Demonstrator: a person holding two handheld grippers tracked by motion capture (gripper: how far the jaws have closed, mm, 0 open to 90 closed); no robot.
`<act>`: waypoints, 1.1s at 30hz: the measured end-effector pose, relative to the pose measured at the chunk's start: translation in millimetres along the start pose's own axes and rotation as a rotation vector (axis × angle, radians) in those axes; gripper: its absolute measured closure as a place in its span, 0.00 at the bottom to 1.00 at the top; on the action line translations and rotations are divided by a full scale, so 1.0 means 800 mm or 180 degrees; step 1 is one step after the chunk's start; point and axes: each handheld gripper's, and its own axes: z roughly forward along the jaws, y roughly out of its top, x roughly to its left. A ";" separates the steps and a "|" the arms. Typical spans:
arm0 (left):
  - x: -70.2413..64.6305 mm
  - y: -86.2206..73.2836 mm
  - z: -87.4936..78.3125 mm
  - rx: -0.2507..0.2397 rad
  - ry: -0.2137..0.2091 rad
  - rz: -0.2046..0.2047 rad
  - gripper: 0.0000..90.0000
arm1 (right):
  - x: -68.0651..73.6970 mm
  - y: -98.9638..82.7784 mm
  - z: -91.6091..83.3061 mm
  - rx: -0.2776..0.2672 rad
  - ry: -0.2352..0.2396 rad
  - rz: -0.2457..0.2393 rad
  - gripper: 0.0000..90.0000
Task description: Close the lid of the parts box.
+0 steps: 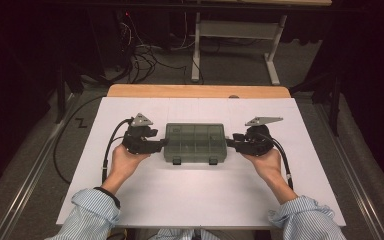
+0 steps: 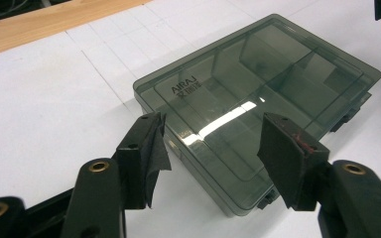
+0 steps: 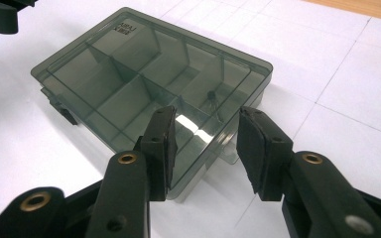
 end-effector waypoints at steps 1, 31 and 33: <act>0.000 0.000 -0.001 -0.0006 -0.0001 0.0003 0.47 | 0.001 -0.001 -0.002 -0.0017 0.0000 -0.0011 0.67; -0.002 -0.015 -0.023 -0.0211 0.0066 -0.0021 0.46 | -0.002 -0.016 -0.032 -0.0214 -0.0006 0.0000 0.64; -0.003 -0.016 -0.024 -0.0228 0.0069 -0.0028 0.45 | -0.002 -0.017 -0.034 -0.0232 -0.0003 -0.0006 0.64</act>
